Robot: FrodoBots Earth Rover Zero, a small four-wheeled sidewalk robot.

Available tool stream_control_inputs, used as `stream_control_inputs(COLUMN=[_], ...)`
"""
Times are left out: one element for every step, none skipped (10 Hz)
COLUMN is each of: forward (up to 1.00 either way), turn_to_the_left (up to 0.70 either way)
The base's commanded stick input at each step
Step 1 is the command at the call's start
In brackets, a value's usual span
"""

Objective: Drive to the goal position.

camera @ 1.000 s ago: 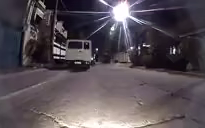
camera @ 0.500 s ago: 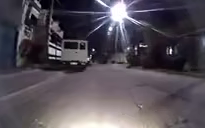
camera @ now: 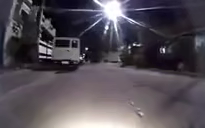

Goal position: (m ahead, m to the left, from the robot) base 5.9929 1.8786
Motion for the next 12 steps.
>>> stream_control_inputs(forward=[0.70, 0.70, 0.70, 0.70, 0.70, 0.70, 0.70, 0.70, 0.70, 0.70, 0.70, 0.70], turn_to_the_left=[0.05, 0.05, 0.05, 0.05, -0.06, -0.23, -0.34, -0.34, -0.34, -0.34, -0.34, -0.34])
